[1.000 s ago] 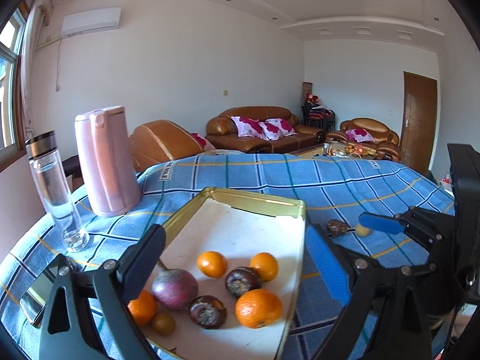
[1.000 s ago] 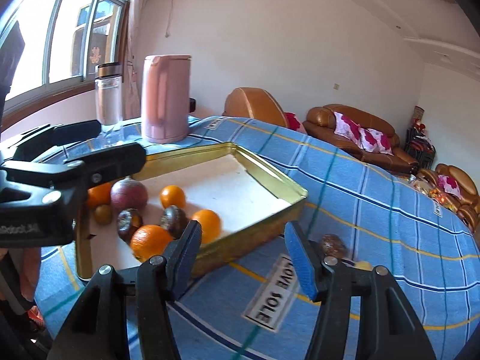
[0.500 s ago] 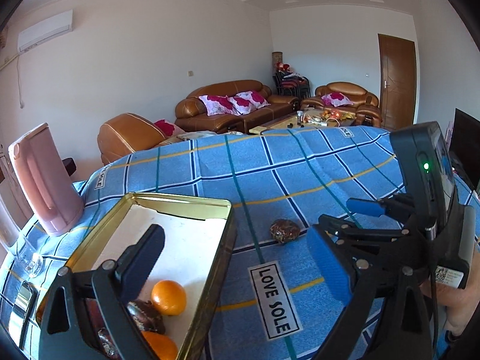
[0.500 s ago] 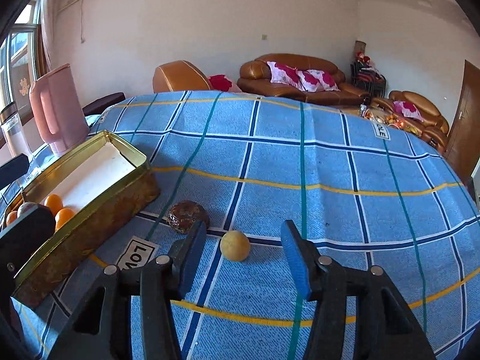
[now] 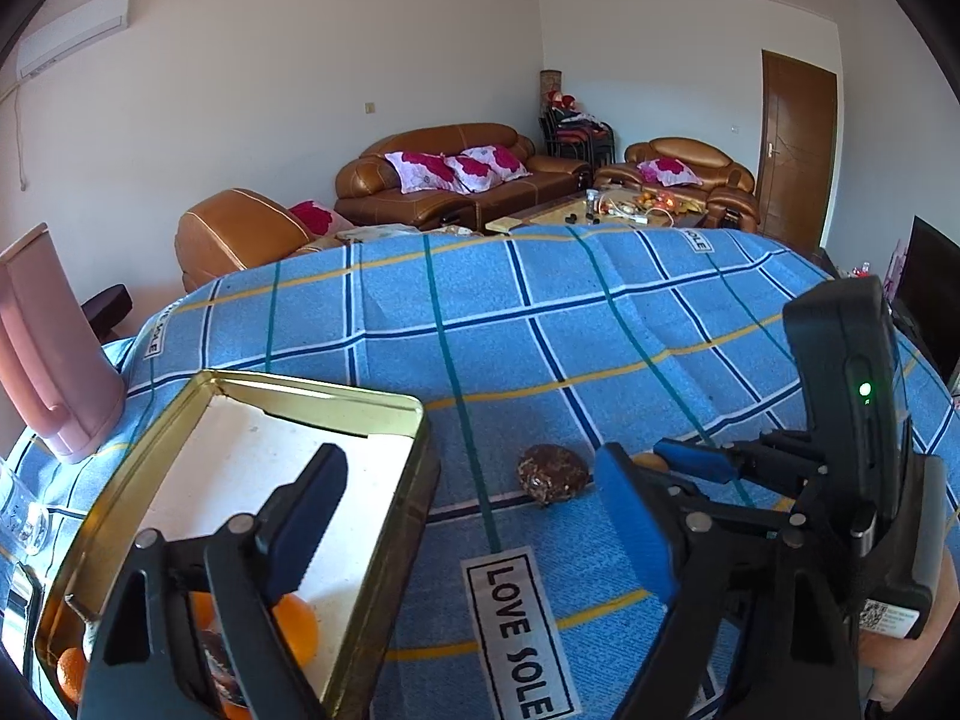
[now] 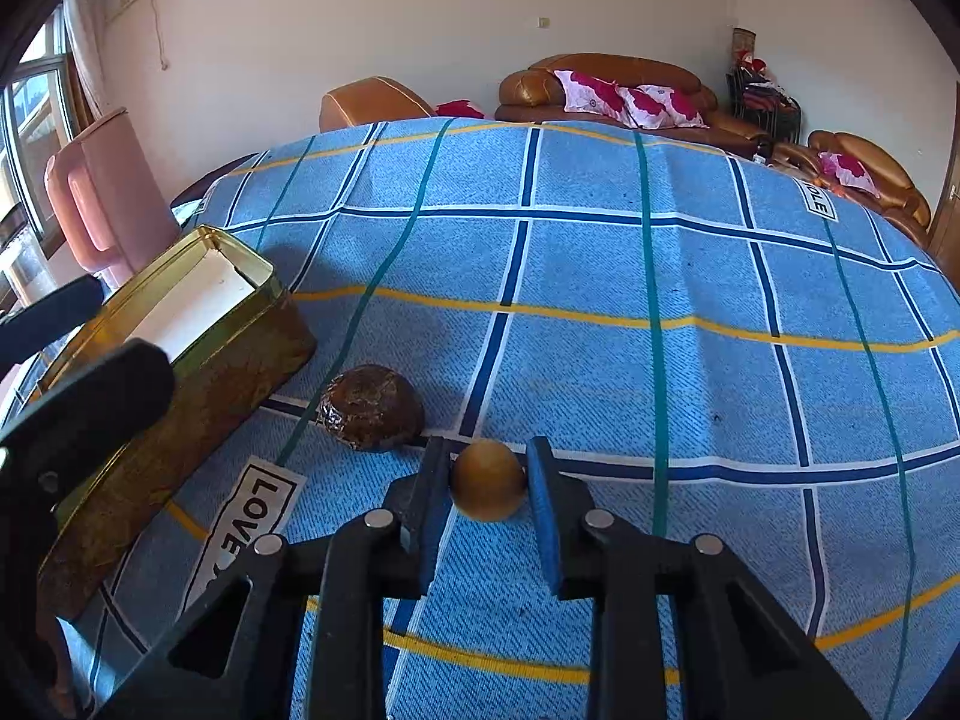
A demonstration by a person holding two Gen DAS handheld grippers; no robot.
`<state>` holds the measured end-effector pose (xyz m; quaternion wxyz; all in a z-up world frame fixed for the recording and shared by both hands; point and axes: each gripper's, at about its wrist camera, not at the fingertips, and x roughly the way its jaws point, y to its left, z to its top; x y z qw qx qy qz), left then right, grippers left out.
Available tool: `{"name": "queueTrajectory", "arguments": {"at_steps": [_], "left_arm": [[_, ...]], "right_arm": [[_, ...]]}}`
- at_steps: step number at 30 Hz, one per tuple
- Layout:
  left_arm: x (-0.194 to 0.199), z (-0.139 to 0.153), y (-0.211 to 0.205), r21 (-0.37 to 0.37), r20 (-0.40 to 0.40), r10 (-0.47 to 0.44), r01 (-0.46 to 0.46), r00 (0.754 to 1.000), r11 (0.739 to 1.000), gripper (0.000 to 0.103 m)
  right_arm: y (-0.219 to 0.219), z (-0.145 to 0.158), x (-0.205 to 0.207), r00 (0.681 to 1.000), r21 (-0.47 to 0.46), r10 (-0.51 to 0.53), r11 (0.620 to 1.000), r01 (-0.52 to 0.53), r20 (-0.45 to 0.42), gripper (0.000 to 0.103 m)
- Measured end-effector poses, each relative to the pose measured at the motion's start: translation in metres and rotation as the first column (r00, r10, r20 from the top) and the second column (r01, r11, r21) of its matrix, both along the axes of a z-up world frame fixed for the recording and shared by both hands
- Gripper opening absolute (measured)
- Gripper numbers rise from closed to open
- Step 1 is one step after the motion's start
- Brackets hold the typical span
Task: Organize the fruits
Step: 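Grasp a small tan round fruit with the right tool while the left tool grasps a brown mangosteen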
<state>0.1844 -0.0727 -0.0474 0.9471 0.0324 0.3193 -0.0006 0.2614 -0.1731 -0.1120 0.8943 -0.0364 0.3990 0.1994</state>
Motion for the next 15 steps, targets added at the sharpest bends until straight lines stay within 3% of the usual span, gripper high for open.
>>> {"name": "queueTrajectory", "arguments": {"at_steps": [9, 15], "left_arm": [[0.026, -0.024, -0.021, 0.002, -0.094, -0.055, 0.055, 0.994, 0.998, 0.069], [0.048, -0.043, -0.031, 0.003, -0.170, -0.087, 0.088, 0.982, 0.996, 0.064]], "right_arm": [[-0.032, 0.009, -0.003, 0.988, -0.048, -0.127, 0.990, 0.132, 0.085, 0.027], [-0.032, 0.012, -0.006, 0.987, -0.060, -0.122, 0.990, 0.129, 0.108, 0.027]]}}
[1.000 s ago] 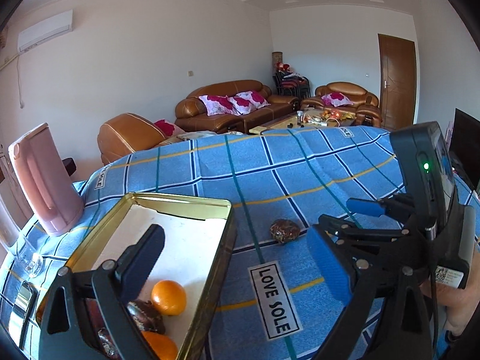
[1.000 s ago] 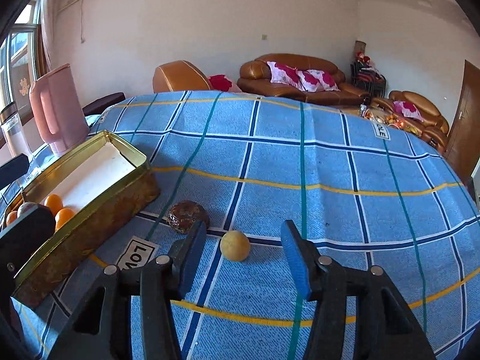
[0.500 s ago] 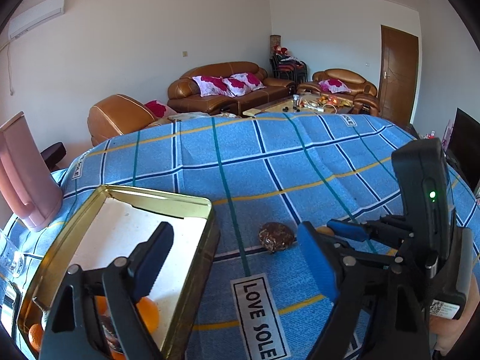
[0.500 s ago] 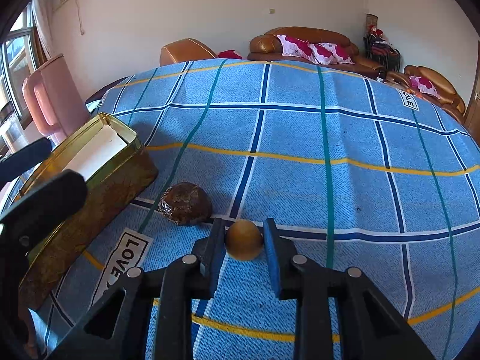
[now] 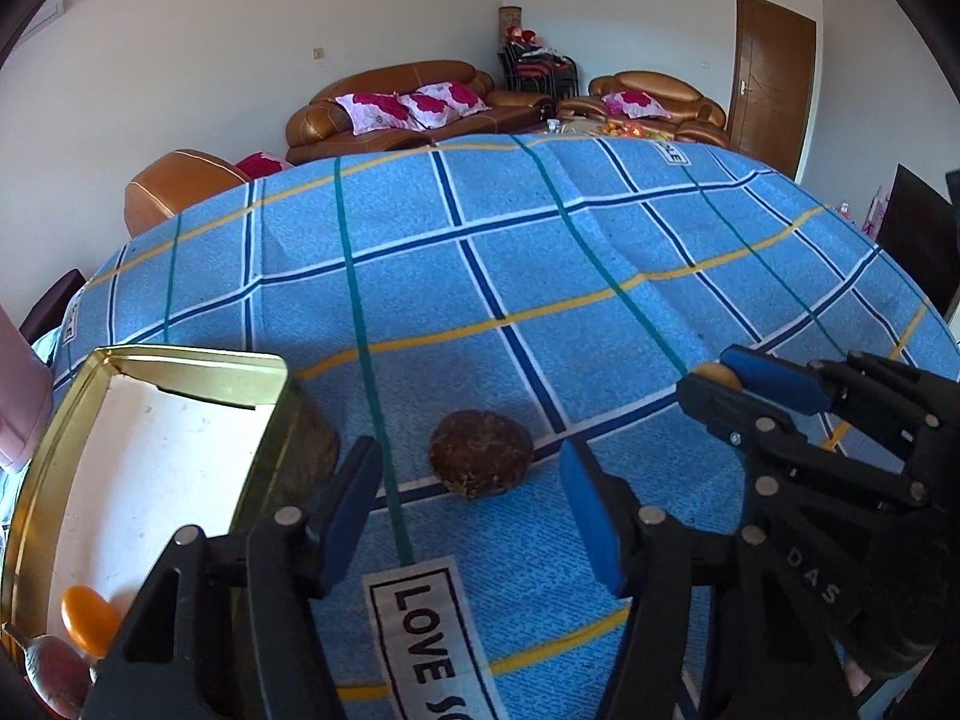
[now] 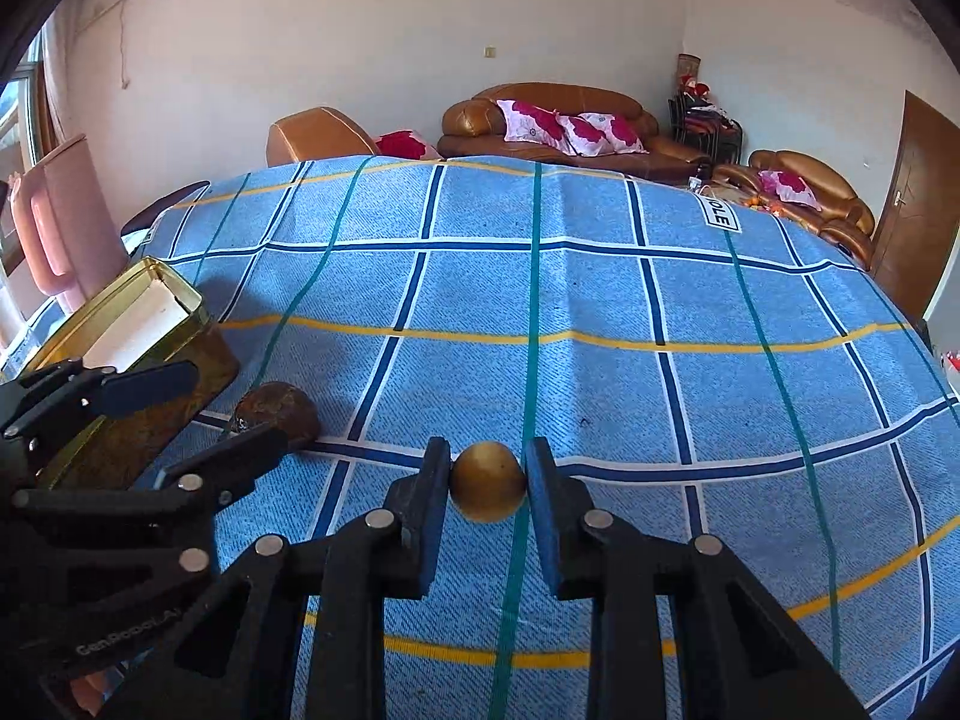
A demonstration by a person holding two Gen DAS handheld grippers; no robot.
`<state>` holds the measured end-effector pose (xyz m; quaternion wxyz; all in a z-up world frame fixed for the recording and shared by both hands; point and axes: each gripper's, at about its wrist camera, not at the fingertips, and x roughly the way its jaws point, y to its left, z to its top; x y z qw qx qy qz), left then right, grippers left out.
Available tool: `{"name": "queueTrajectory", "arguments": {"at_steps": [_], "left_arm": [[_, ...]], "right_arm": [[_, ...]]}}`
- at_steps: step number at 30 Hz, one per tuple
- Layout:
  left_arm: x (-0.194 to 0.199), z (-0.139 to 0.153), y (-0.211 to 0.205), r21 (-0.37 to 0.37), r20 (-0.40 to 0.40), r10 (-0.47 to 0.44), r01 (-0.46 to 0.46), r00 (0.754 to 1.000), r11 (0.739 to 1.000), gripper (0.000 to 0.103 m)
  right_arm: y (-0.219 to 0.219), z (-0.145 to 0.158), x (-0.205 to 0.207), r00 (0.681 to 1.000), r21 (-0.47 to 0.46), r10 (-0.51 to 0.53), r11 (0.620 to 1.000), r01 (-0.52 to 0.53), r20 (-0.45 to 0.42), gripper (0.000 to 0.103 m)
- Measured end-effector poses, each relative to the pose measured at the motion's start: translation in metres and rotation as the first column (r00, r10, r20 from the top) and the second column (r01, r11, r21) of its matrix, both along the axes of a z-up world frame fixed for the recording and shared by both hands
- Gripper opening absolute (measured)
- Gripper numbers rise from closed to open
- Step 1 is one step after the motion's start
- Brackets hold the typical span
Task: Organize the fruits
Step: 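Grasp a small tan round fruit with the right tool while the left tool grasps a brown mangosteen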
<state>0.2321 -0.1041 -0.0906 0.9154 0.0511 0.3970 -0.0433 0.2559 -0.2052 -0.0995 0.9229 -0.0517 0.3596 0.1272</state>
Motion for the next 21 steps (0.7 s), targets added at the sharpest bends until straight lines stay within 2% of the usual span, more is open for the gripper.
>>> {"name": "queueTrajectory", "arguments": {"at_steps": [4, 7, 18, 20, 21], "left_arm": [[0.011, -0.012, -0.003, -0.014, -0.048, -0.024, 0.023, 0.999, 1.000, 0.056], [0.018, -0.019, 0.001, -0.046, -0.082, -0.026, 0.023, 0.996, 0.999, 0.055], [0.026, -0.016, 0.008, -0.101, -0.082, -0.047, 0.039, 0.996, 0.994, 0.052], [0.026, -0.016, 0.008, -0.106, -0.079, -0.055, 0.046, 0.995, 0.993, 0.042], [0.025, -0.016, 0.009, -0.106, -0.079, -0.062, 0.053, 0.995, 0.993, 0.042]], "right_arm": [[-0.001, 0.000, -0.001, 1.000, -0.006, 0.000, 1.000, 0.000, 0.006, 0.028], [-0.004, 0.000, -0.002, 1.000, 0.008, 0.000, 1.000, 0.000, 0.005, 0.028], [-0.009, -0.003, 0.003, 0.999, 0.050, 0.002, 0.999, -0.001, -0.034, 0.028], [-0.008, -0.004, 0.004, 0.999, 0.052, 0.008, 0.999, -0.006, -0.041, 0.028], [-0.009, -0.005, 0.004, 0.999, 0.054, 0.008, 0.999, -0.006, -0.044, 0.028]]}}
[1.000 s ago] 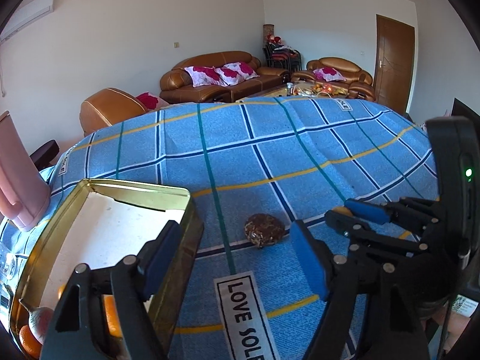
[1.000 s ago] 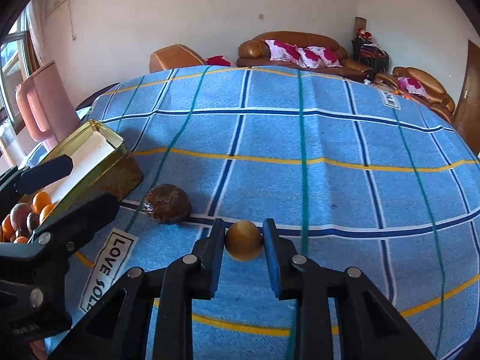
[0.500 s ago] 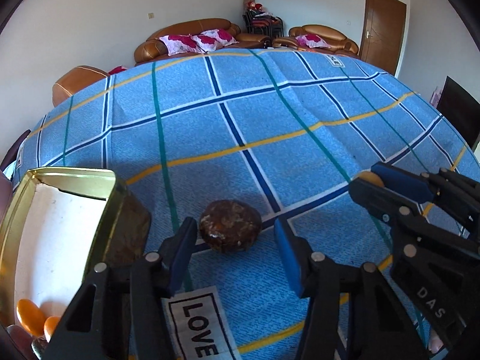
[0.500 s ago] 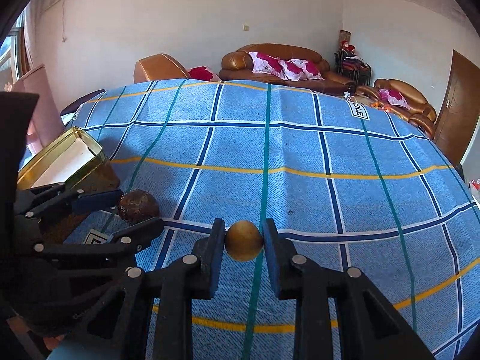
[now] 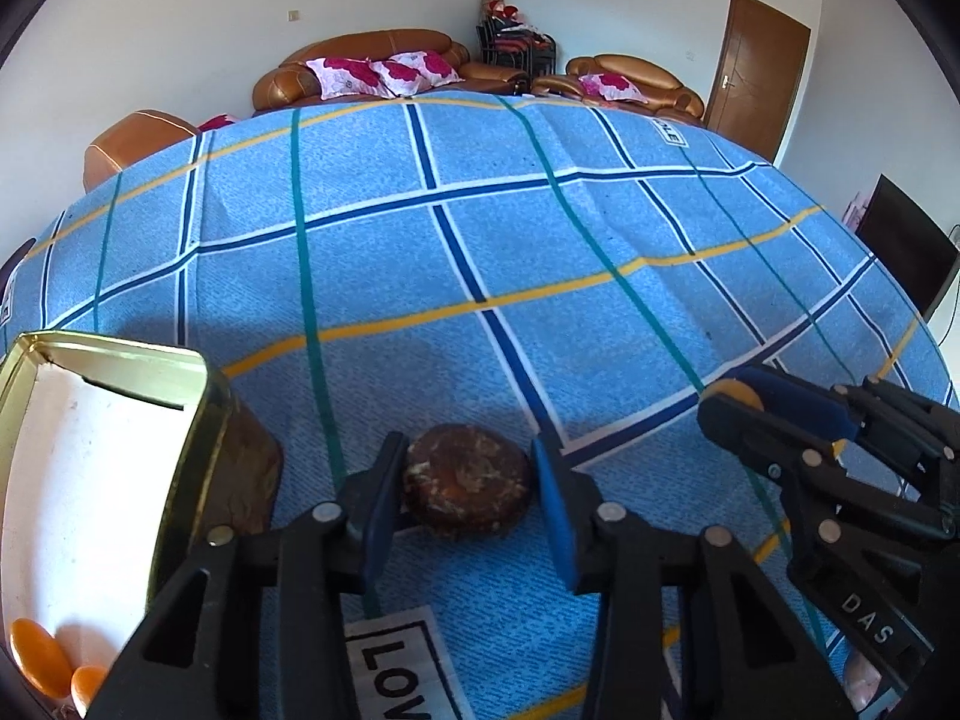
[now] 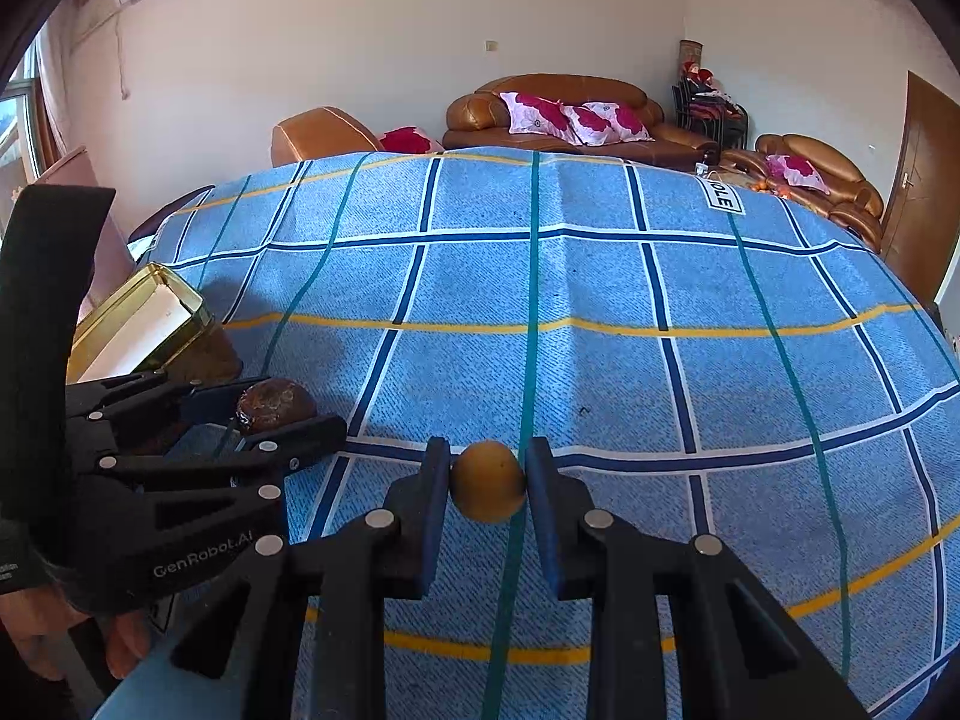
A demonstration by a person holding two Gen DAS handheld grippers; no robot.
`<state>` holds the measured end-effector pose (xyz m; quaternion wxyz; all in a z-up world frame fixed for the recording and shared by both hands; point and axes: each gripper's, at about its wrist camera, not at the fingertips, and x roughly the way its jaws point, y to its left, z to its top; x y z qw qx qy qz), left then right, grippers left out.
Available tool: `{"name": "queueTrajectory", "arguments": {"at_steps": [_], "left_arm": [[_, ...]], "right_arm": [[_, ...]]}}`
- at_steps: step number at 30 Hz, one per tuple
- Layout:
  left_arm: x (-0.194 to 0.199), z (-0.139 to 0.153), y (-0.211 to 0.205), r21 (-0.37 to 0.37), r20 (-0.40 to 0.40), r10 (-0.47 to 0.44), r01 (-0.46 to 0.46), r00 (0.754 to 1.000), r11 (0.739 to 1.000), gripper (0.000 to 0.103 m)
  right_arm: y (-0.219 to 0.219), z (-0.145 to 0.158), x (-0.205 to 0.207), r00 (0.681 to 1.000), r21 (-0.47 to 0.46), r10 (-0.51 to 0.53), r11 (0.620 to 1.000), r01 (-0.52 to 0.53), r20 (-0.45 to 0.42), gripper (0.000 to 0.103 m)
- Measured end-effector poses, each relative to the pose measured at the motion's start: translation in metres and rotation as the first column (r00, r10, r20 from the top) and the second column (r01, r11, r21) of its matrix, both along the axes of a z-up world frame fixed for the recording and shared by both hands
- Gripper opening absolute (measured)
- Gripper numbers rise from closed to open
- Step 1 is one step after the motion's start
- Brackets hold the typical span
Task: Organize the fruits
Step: 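Grasp a small tan round fruit with the right tool while the left tool grasps a brown mangosteen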
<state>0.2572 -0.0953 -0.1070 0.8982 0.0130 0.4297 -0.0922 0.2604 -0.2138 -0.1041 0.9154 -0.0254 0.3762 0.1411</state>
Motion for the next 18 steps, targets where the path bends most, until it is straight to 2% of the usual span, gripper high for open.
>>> {"name": "queueTrajectory", "arguments": {"at_steps": [8, 18], "left_arm": [[-0.009, 0.003, 0.005, -0.022, 0.007, -0.026, 0.026, 1.000, 0.999, 0.042], [-0.030, 0.016, 0.009, -0.003, 0.100, -0.004, 0.004, 0.995, 1.000, 0.042]], "right_arm": [[0.000, 0.001, -0.001, 1.000, 0.014, 0.016, 1.000, -0.016, 0.007, 0.028], [0.006, 0.010, -0.014, 0.996, -0.006, 0.032, 0.999, -0.032, 0.088, 0.028]]}}
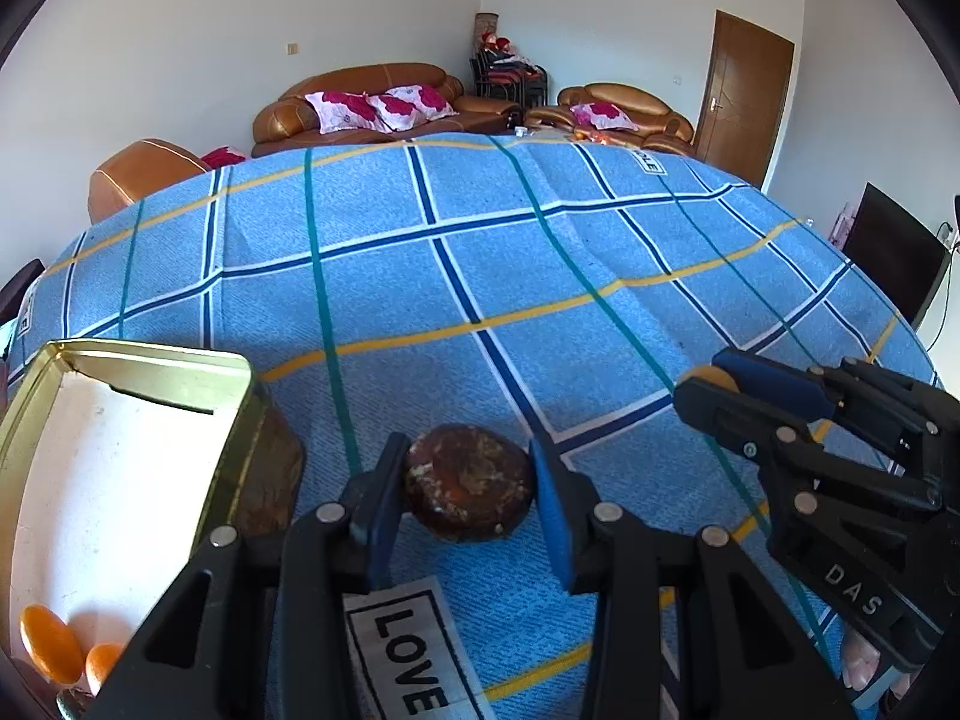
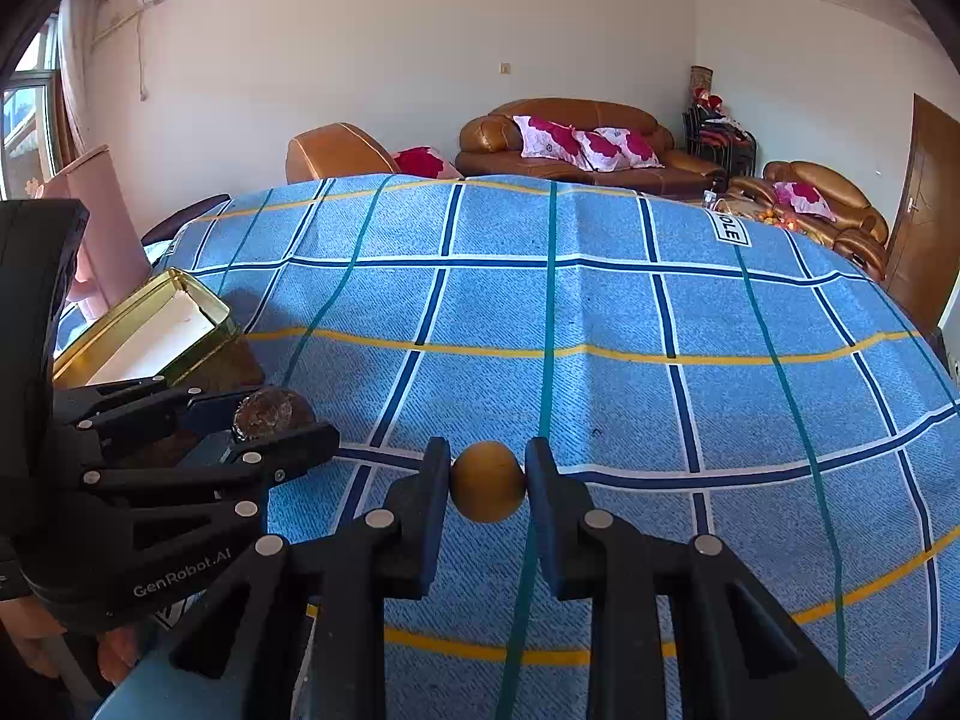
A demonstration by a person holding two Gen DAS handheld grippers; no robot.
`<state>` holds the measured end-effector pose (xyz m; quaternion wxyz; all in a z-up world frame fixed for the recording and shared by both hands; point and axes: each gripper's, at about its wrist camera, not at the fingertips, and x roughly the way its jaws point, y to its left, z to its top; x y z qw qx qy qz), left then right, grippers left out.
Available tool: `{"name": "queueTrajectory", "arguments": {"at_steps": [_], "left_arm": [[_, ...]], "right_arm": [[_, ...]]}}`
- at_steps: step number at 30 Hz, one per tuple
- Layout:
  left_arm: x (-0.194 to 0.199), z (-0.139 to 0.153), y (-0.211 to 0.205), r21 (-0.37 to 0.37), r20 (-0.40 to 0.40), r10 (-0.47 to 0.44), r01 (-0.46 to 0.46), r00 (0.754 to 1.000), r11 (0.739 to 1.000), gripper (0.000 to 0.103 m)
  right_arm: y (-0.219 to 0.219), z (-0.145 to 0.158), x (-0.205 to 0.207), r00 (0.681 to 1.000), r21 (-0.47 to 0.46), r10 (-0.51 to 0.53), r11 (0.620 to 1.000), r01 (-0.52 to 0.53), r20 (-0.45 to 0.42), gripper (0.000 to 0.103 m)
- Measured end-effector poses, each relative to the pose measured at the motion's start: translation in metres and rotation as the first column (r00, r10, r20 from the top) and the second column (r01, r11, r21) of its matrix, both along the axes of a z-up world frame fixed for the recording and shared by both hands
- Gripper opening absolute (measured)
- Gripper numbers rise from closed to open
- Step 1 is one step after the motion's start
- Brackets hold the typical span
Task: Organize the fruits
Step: 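Grasp a small tan round fruit with the right tool while the left tool grasps a brown mangosteen, then lift both held fruits and carry them over the tin tray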
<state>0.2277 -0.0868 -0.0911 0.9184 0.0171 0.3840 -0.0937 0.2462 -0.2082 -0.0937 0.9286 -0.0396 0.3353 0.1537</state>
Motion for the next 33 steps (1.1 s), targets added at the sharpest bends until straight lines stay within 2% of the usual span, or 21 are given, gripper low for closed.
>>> {"name": "queueTrajectory", "arguments": {"at_steps": [6, 15, 22, 33], "left_arm": [[-0.012, 0.011, -0.002, 0.028, 0.084, 0.014, -0.016, 0.996, 0.999, 0.042], [-0.026, 0.021, 0.002, 0.019, 0.164, 0.038, -0.041, 0.986, 0.999, 0.042], [-0.040, 0.025, 0.001, 0.031, 0.214, 0.041, -0.049, 0.976, 0.998, 0.042], [-0.056, 0.030, 0.001, 0.041, 0.269, 0.053, -0.067, 0.962, 0.997, 0.042]], "right_arm": [[-0.001, 0.005, -0.006, 0.999, 0.016, 0.002, 1.000, -0.003, 0.042, 0.028], [-0.011, 0.016, -0.022, 0.989, 0.091, 0.003, 0.996, -0.016, 0.149, 0.027], [-0.007, 0.022, -0.032, 0.976, 0.072, 0.000, 0.997, -0.016, 0.219, 0.027], [-0.005, 0.024, -0.044, 0.960, 0.059, -0.008, 0.998, -0.009, 0.280, 0.027]]}}
